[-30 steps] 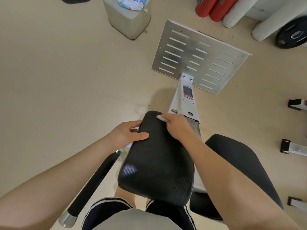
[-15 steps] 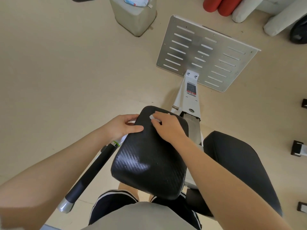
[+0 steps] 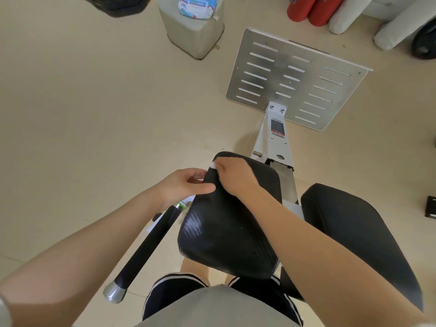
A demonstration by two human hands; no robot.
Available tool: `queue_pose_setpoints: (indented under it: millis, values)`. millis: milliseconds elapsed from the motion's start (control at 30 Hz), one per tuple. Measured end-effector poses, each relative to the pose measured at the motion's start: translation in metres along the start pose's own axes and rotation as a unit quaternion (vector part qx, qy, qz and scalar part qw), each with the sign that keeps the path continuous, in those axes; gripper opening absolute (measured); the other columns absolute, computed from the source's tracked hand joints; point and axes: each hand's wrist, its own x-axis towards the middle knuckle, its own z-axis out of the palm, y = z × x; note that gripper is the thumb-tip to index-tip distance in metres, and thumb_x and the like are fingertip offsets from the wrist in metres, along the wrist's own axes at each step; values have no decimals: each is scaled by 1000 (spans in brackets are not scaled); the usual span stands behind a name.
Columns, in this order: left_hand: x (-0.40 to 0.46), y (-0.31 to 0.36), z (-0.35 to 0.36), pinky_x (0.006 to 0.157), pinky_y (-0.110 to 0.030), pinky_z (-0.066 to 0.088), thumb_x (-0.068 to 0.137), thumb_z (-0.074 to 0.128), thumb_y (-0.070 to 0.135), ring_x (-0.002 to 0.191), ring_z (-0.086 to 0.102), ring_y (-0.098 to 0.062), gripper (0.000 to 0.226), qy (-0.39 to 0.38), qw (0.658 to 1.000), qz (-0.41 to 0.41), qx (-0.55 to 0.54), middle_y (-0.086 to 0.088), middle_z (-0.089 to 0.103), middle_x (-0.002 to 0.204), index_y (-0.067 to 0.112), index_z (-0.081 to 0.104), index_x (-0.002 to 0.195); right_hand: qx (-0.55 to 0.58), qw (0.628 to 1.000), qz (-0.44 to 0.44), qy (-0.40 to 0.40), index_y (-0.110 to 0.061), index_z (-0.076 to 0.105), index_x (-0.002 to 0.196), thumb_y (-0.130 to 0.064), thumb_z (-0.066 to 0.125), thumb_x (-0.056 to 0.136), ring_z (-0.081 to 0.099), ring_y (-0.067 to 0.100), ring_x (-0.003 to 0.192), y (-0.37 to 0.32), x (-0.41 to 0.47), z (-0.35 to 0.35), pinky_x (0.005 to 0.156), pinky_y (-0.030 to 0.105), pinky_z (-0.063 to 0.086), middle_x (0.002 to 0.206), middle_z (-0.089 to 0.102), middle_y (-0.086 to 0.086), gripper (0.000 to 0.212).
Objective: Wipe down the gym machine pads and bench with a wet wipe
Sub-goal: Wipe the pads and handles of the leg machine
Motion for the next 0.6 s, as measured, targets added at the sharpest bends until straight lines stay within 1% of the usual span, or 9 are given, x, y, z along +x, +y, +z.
queue_pose_setpoints:
  millis: [33,100,167,200,300,367,433,500,600]
  values:
    - [-6,-2,-1,83,-14,49,80,69,19,93,62,2,27,-21,1000,-1,0,12,67,103,31,62,103,7,1000,-15,-20,-9,58,115,-11,32,97,57,29,108,-11,-1,4,93,36,44,113,64,12,32]
    - [-15,-5,-2,90,-22,48,77,72,22,102,61,-5,41,-41,999,0,17,6,65,111,27,58,116,6,998,-41,-45,-11,56,121,-11,33,97,54,26,112,-18,-8,6,97,33,42,122,60,10,33]
    - [-19,-8,-3,97,-32,47,67,76,36,106,60,-12,61,-39,999,-2,31,3,64,113,24,56,123,33,998,-38,-35,-15,54,126,-13,33,99,51,25,118,-6,-18,-1,100,27,35,129,57,9,34]
    - [-19,-8,-3,99,-35,46,64,75,42,107,60,-14,66,-40,999,-5,32,2,64,114,24,55,125,37,999,-27,-20,-16,54,127,-14,34,100,50,24,120,4,-22,-5,99,24,33,130,57,8,34]
    - [-20,-4,-3,101,-37,45,80,68,33,110,59,-17,50,-65,997,1,35,0,63,118,22,53,126,65,995,72,19,-19,58,124,-24,37,100,49,22,122,32,-23,-14,100,25,33,131,57,4,32]
    - [-22,0,-5,100,-33,45,84,63,28,111,58,-17,43,-81,996,6,47,1,61,120,22,52,125,59,992,105,33,-20,59,123,-25,36,100,49,23,122,34,-24,-13,100,28,34,132,57,3,33]
    - [-26,2,-6,99,-31,45,85,63,30,109,59,-14,39,-89,995,13,51,3,62,119,26,52,122,61,993,98,37,-23,60,122,-25,36,100,51,23,119,19,-29,-7,99,28,36,130,58,1,33]
    - [-27,0,-5,99,-30,43,84,63,32,111,55,-12,39,-78,994,24,66,7,61,116,29,53,121,70,995,57,43,-24,61,120,-24,38,99,55,22,114,-3,-39,3,97,27,37,125,62,1,32]
    - [-28,0,-3,97,-27,36,86,60,34,114,48,-11,37,-50,992,41,105,11,55,115,28,54,122,62,997,-3,39,-19,61,119,-19,38,98,59,21,106,-26,-58,13,95,29,41,115,66,5,31]
